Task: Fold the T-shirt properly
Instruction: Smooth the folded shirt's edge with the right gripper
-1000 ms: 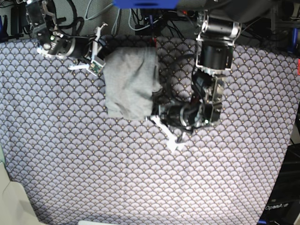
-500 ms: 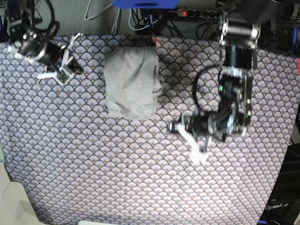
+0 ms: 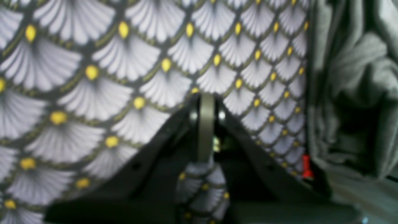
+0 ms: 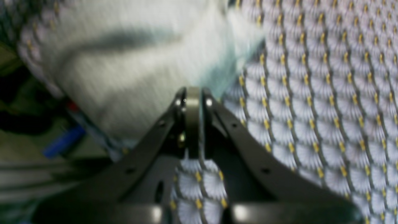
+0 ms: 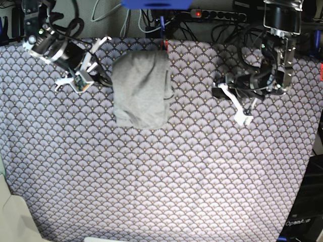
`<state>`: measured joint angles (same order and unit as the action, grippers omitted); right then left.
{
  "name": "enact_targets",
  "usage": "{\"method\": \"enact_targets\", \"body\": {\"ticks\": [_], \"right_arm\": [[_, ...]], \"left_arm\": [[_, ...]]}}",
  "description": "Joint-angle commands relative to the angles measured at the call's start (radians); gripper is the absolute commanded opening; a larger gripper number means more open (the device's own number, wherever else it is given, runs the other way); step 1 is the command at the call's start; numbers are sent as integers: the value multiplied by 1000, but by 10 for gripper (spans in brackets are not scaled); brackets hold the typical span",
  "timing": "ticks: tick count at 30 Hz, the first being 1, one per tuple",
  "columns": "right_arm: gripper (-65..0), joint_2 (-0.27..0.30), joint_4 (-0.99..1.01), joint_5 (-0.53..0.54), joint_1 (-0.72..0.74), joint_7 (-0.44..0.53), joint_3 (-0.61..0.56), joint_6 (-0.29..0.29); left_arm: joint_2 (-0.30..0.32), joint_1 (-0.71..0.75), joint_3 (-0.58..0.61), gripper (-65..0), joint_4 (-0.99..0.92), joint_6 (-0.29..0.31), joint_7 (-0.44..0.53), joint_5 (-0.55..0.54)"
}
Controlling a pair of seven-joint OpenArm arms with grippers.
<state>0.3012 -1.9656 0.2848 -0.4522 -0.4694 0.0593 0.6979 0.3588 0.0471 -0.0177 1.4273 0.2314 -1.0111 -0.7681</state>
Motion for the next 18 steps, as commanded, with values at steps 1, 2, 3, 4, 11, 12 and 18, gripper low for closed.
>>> {"method": "enact_targets", "body": {"ticks": [1, 2, 3, 4, 11, 12, 18], "right_arm": [[-650, 8, -16, 6, 0, 14, 4, 0], [-650, 8, -18, 6, -3, 19, 3, 0], [-650, 8, -19, 6, -6, 21, -6, 0], [-650, 8, -19, 6, -7, 21, -16, 0], [-650, -12, -16, 6, -9, 21, -89, 0], [-650, -17, -16, 6, -7, 21, -95, 0], [-650, -20, 59, 4, 25, 22, -102, 0]], "left_arm": [[12, 1, -5, -650, 8, -5, 8, 14], [12, 4, -5, -650, 8, -5, 10, 14], [12, 4, -5, -650, 8, -5, 10, 14], [12, 4, -5, -650, 8, -5, 10, 15], [3, -17, -6, -650, 11, -8, 5, 9], [-1, -29, -6, -650, 10, -8, 2, 8], [-22, -45, -5, -650, 8, -8, 1, 8]]}}
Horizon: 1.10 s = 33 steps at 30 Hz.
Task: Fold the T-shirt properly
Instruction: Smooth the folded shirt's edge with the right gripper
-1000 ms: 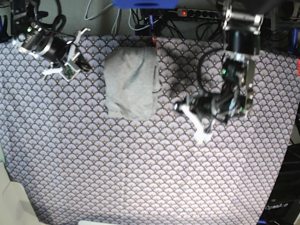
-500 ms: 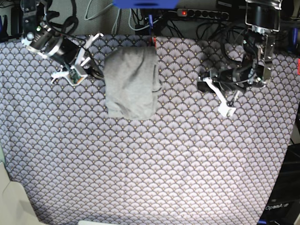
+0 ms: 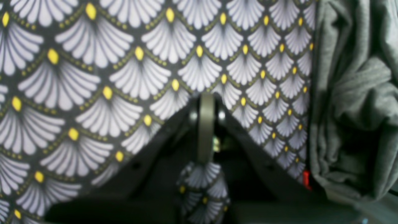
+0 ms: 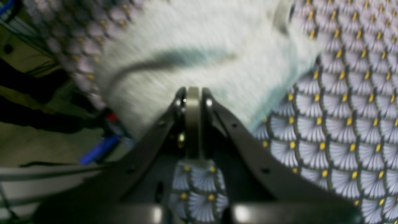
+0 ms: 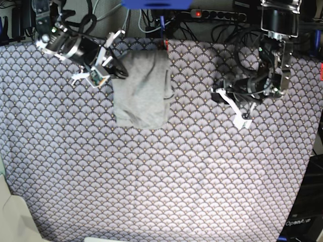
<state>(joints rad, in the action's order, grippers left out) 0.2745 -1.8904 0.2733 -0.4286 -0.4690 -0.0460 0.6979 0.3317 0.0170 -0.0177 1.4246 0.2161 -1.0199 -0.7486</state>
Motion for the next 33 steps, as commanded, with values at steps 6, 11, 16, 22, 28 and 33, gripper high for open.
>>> {"method": "enact_targets", "body": {"ticks": [6, 11, 16, 22, 28, 33], "right_arm": [[-650, 7, 131, 16, 40, 54, 4, 0], [-650, -14, 182, 16, 37, 111, -1, 0], [-650, -16, 220, 16, 35, 121, -62, 0], [-650, 13, 91, 16, 15, 120, -65, 0], [-650, 67, -61, 16, 1, 112, -55, 0], [-650, 58, -70, 17, -5, 112, -78, 0]], "left_arm": [[4, -16, -5, -650, 12, 7, 10, -12], [4, -25, -5, -650, 11, 7, 10, -12], [2, -32, -5, -650, 11, 7, 10, -12], [2, -44, -5, -650, 11, 7, 10, -12], [2, -44, -5, -650, 12, 7, 10, -12], [2, -42, -5, -650, 15, 7, 10, -12]]}}
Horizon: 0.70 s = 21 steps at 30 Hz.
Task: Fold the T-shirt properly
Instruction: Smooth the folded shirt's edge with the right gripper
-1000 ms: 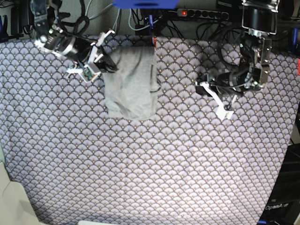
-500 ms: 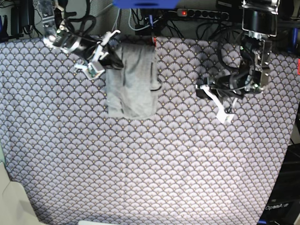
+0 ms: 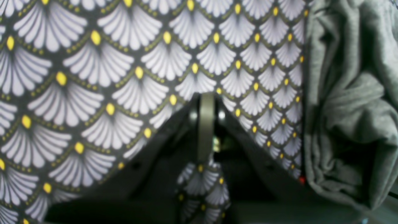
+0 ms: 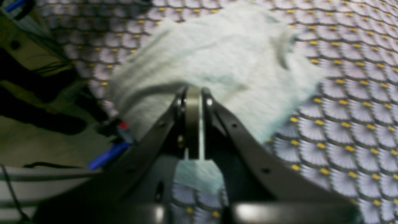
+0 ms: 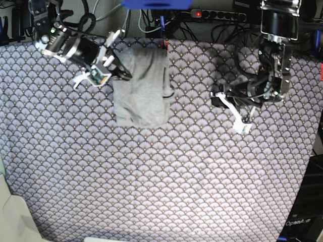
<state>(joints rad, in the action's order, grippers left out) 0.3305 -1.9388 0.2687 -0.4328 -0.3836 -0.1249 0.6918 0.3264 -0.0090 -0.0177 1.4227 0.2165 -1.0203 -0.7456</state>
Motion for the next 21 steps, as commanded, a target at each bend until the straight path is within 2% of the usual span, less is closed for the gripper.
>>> {"method": "enact_targets", "body": {"ticks": [1, 8, 16, 21], "right_arm": [[-650, -8, -21, 22, -1, 27, -26, 6], [-650, -21, -14, 20, 48, 27, -146, 6], [-650, -21, 9, 20, 154, -54, -180, 6], [-650, -37, 94, 20, 206, -56, -189, 6]], "left_arm": [[7, -16, -5, -650, 17, 7, 10, -15], [7, -18, -5, -650, 23, 7, 10, -15], [7, -13, -5, -650, 22, 7, 10, -15], [7, -13, -5, -650, 23, 7, 10, -15]]}}
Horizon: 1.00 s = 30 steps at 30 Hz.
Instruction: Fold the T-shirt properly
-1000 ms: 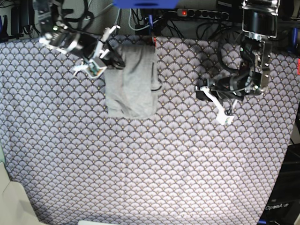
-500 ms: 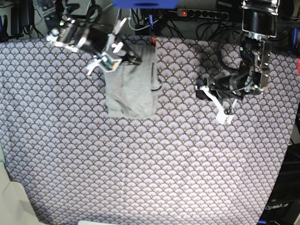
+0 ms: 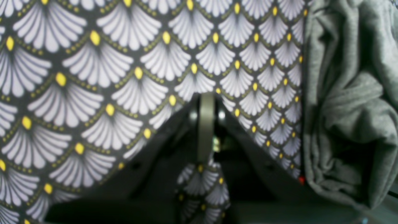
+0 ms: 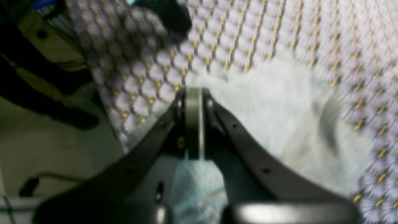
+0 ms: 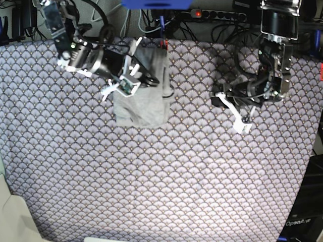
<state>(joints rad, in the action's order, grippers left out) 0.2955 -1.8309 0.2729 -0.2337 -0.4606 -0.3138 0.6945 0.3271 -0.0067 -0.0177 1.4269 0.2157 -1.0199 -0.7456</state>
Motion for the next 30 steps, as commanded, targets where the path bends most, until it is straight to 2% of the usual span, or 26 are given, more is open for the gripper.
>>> {"method": "enact_targets", "body": {"ticks": [1, 7, 10, 13, 16, 21, 27, 30], "right_arm": [[-650, -5, 21, 16, 23, 24, -8, 4], [-650, -8, 208, 16, 90, 46, -86, 4], [-650, -8, 256, 16, 98, 92, -118, 4], [-650, -8, 271, 16, 98, 98, -120, 4], [-650, 0, 227, 16, 92, 93, -114, 4], [-650, 51, 93, 16, 79, 85, -109, 4], [-650, 80, -66, 16, 44, 9, -78, 4], [-650, 97, -122, 16, -2, -2, -49, 4]], "left_arm": [[7, -14, -5, -650, 19, 8, 10, -15], [7, -16, -5, -650, 19, 8, 10, -15], [7, -19, -5, -650, 19, 8, 10, -15], [7, -20, -5, -650, 19, 8, 10, -15], [7, -22, -5, -650, 19, 8, 10, -15], [7, -39, -5, -650, 19, 8, 10, -15], [7, -55, -5, -650, 48, 8, 8, -16], [7, -62, -14, -650, 131, 8, -46, -16]]}}
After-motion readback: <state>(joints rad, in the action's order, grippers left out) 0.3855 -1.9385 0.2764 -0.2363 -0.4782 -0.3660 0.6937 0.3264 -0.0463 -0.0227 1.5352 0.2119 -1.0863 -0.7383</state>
